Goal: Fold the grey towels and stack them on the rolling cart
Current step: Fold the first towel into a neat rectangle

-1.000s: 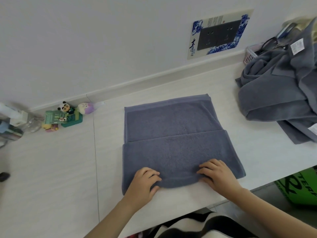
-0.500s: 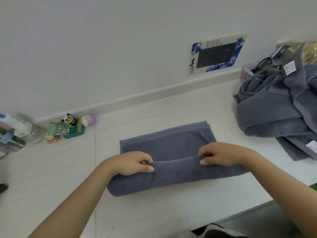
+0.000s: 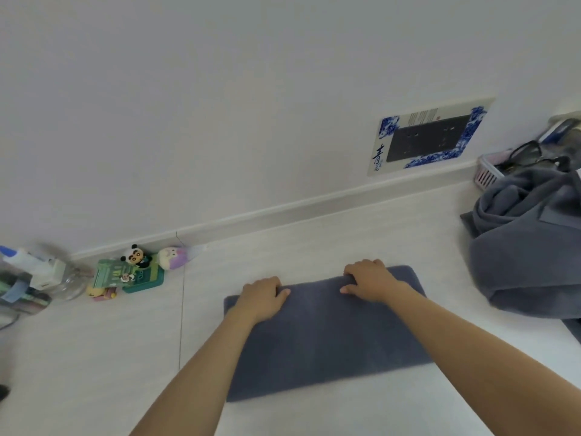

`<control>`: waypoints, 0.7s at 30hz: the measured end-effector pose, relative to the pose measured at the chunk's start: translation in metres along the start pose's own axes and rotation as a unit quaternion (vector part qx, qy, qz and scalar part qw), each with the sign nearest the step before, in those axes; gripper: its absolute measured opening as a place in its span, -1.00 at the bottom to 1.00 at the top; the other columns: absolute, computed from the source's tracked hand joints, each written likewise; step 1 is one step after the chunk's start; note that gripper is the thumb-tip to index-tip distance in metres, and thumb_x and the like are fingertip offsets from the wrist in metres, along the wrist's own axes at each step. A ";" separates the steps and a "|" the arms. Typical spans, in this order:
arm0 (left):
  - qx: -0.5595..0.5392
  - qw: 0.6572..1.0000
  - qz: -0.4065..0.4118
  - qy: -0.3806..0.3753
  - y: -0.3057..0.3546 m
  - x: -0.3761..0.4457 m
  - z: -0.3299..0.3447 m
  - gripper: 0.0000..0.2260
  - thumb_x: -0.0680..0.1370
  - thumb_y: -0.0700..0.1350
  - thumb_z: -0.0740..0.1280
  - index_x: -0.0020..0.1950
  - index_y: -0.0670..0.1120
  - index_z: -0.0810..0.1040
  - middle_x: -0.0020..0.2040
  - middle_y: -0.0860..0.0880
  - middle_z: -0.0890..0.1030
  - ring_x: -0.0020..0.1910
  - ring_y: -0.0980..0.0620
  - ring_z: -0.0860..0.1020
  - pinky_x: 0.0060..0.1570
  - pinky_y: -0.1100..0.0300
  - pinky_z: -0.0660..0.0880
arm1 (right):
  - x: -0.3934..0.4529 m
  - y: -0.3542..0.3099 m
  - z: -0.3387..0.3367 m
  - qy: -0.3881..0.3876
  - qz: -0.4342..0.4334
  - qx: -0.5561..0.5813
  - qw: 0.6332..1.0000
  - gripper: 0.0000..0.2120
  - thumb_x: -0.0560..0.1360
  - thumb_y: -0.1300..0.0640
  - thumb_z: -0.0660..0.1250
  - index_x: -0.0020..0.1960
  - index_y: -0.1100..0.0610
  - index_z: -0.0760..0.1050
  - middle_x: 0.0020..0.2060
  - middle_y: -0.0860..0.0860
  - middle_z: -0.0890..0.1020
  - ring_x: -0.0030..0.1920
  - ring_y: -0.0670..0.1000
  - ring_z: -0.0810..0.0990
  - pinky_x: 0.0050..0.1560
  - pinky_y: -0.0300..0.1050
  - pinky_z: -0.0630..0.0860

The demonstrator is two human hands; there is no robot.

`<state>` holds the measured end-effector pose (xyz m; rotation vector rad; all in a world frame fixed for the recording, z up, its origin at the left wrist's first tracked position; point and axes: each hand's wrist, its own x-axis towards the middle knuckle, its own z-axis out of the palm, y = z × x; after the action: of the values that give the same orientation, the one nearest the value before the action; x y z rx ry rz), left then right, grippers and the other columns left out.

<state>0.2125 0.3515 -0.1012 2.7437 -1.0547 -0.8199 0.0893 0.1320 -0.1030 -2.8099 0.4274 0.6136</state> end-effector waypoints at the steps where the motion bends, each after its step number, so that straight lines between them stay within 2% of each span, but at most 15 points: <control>1: 0.016 0.999 0.003 0.031 -0.003 0.004 0.008 -0.69 0.64 0.08 0.06 0.12 -0.09 0.47 0.11 -0.08 0.58 0.05 -0.10 0.51 0.02 0.08 0.36 | 0.006 0.001 0.005 0.015 0.004 0.009 1.000 -0.68 0.57 -0.12 0.16 0.16 0.08 0.43 0.11 0.04 0.56 0.11 0.08 0.47 0.13 -0.05 0.28; 3: 0.048 0.995 0.010 0.084 -0.002 0.003 0.022 -0.68 0.66 0.05 0.02 0.14 -0.10 0.47 0.12 -0.09 0.57 0.06 -0.08 0.49 0.03 0.08 0.34 | 0.006 0.001 0.011 0.043 0.014 0.021 0.999 -0.71 0.60 -0.08 0.10 0.11 0.10 0.43 0.08 0.04 0.56 0.07 0.07 0.46 0.02 -0.10 0.29; 5: 0.060 0.990 -0.004 0.125 -0.003 0.006 0.037 -0.69 0.66 -0.01 -0.01 0.21 -0.10 0.45 0.19 -0.07 0.52 0.13 -0.05 0.44 0.12 0.10 0.31 | 0.006 0.000 0.017 0.062 0.022 -0.002 0.998 -0.70 0.61 -0.06 0.06 0.12 0.11 0.43 0.08 0.03 0.54 0.07 0.07 0.46 0.04 -0.10 0.31; 7: 0.035 0.981 -0.005 0.193 0.003 0.003 0.053 -0.68 0.64 -0.13 0.04 0.31 -0.14 0.44 0.28 -0.12 0.48 0.26 -0.10 0.42 0.34 0.05 0.22 | 0.003 -0.008 0.032 0.171 0.020 -0.036 0.985 -0.65 0.61 -0.02 0.01 0.14 0.12 0.48 0.06 0.03 0.57 0.07 0.10 0.52 0.16 -0.06 0.33; 9: 0.008 0.968 0.053 0.246 0.021 -0.005 0.066 -0.62 0.57 -0.16 0.09 0.33 -0.18 0.47 0.33 -0.18 0.48 0.34 -0.17 0.43 0.41 -0.03 0.12 | -0.007 -0.027 0.050 0.243 -0.001 0.002 0.970 -0.56 0.56 0.00 -0.02 0.14 0.14 0.57 0.08 0.06 0.63 0.08 0.12 0.58 0.23 -0.04 0.30; 10: 0.004 0.969 0.087 0.233 0.030 -0.010 0.074 -0.60 0.56 -0.10 0.09 0.36 -0.15 0.46 0.37 -0.16 0.45 0.39 -0.15 0.39 0.39 -0.04 0.11 | -0.011 -0.035 0.061 0.248 -0.029 0.018 0.968 -0.54 0.58 -0.01 -0.02 0.19 0.14 0.56 0.15 0.06 0.61 0.17 0.11 0.56 0.29 -0.04 0.25; 12: 0.019 0.978 0.108 0.180 0.037 -0.020 0.087 -0.52 0.58 0.07 0.07 0.48 -0.04 0.32 0.49 -0.08 0.30 0.48 -0.06 0.22 0.39 -0.06 0.06 | -0.021 -0.043 0.081 0.216 -0.067 0.016 0.974 -0.51 0.63 -0.07 -0.10 0.35 0.10 0.44 0.34 0.02 0.47 0.37 0.03 0.35 0.40 -0.04 0.09; 13: 0.029 0.981 0.097 0.167 0.032 -0.022 0.091 -0.49 0.59 0.13 0.05 0.52 0.00 0.23 0.52 -0.06 0.22 0.51 -0.04 0.13 0.40 -0.07 0.03 | -0.022 -0.040 0.086 0.200 -0.065 0.010 0.978 -0.49 0.63 -0.11 -0.14 0.41 0.05 0.36 0.40 -0.01 0.39 0.42 0.00 0.26 0.43 -0.04 0.02; 15: 0.044 0.981 0.058 0.179 0.012 -0.020 0.095 -0.47 0.59 0.18 0.01 0.54 0.04 0.15 0.53 -0.06 0.18 0.51 -0.06 0.08 0.42 -0.07 -0.02 | -0.021 -0.020 0.086 0.184 -0.028 0.009 0.983 -0.48 0.61 -0.16 -0.17 0.48 -0.02 0.23 0.45 -0.02 0.30 0.46 0.02 0.19 0.46 -0.02 -0.05; 18: 0.043 0.976 -0.001 0.213 -0.015 -0.021 0.091 -0.47 0.60 0.20 -0.04 0.52 0.01 0.21 0.48 -0.09 0.31 0.47 -0.09 0.20 0.44 -0.03 -0.05 | -0.021 0.011 0.079 0.168 0.044 0.020 0.985 -0.44 0.58 -0.23 -0.22 0.50 -0.07 0.15 0.46 -0.02 0.29 0.48 0.06 0.18 0.46 -0.04 -0.13; 21: 0.037 0.977 0.002 0.210 -0.030 -0.019 0.080 -0.41 0.54 0.31 -0.03 0.45 0.02 0.33 0.31 -0.04 0.47 0.32 -0.07 0.37 0.39 -0.01 0.01 | -0.017 0.025 0.070 0.164 0.045 0.004 0.985 -0.28 0.50 -0.36 -0.28 0.44 -0.04 0.29 0.37 -0.02 0.40 0.41 0.07 0.29 0.42 -0.03 -0.03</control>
<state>0.1774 0.3952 -0.1690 2.7907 -1.0134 -0.1824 0.0407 0.1328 -0.1614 -2.9015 0.6177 0.1593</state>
